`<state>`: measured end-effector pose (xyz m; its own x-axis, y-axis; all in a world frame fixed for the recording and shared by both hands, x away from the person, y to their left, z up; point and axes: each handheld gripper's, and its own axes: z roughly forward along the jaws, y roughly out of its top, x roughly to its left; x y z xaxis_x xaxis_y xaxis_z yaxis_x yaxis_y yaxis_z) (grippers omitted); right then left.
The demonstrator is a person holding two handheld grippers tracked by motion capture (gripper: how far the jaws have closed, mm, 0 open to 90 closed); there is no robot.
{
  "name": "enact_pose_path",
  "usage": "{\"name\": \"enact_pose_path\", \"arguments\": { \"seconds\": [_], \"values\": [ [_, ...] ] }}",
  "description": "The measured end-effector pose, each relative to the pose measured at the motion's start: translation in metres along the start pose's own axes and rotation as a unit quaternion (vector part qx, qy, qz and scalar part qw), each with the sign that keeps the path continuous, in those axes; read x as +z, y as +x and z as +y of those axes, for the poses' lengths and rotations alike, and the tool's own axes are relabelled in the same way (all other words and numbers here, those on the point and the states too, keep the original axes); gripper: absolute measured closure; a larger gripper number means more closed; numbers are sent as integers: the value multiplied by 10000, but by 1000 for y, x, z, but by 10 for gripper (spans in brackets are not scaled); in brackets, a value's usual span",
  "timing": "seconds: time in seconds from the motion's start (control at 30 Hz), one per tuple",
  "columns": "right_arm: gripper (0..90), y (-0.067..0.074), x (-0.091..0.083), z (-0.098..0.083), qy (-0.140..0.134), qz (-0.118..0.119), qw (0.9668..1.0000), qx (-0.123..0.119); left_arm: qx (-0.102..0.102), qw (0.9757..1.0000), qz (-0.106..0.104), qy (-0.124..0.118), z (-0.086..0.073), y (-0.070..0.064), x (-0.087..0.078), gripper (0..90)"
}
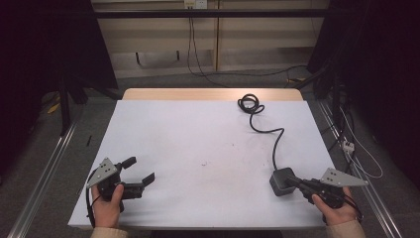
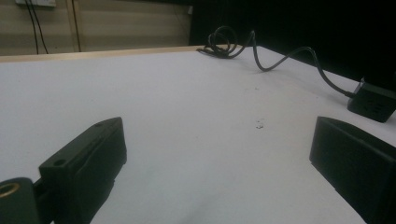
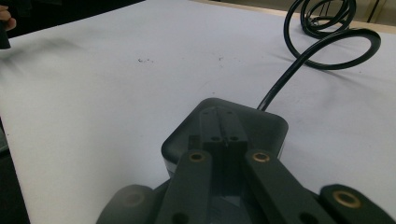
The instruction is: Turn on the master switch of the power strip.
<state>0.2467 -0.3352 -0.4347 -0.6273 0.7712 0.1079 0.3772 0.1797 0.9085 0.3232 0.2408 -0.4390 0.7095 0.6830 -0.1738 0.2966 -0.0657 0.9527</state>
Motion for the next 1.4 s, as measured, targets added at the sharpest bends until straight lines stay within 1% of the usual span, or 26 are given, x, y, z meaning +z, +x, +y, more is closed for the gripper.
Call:
{"name": "enact_pose_path", "arguments": {
  "seconds": [0.37, 0.47, 0.6, 0.7, 0.73, 0.77, 0.83, 1.13, 1.4],
  "values": [
    [900, 1, 2, -1, -78, -31, 10000, 1, 3, 10000, 7, 4, 0, 0, 0, 34],
    [900, 0, 2, -2, -131, -15, 9999, 48, -9, 10000, 10, -4, 0, 0, 0, 34],
    [900, -1, 1, -1, -311, -25, 9994, 164, 12, 10000, 17, 28, 0, 1, 0, 34],
    [900, -1, 1, -1, -349, -58, 9992, 171, 0, 10000, 14, 15, 0, 1, 0, 34],
    [898, -1, 1, -1, -361, -32, 9992, 192, 3, 10000, 14, 15, 0, 1, 0, 34],
    [890, -1, 1, -1, -368, -37, 9991, 195, 2, 10000, 13, 14, 0, 1, 0, 34],
    [839, -1, 1, 0, -398, -31, 9989, 232, 3, 10000, 10, 14, 0, 1, 0, 34],
    [783, 2, 2, 1, -472, -43, 9986, 227, 7, 10000, 9, 26, 0, 1, 0, 34],
    [682, 2, 4, 1, -545, -113, 9981, 274, 12, 10000, 3, 31, 0, 1, 0, 34]
  ]
}}
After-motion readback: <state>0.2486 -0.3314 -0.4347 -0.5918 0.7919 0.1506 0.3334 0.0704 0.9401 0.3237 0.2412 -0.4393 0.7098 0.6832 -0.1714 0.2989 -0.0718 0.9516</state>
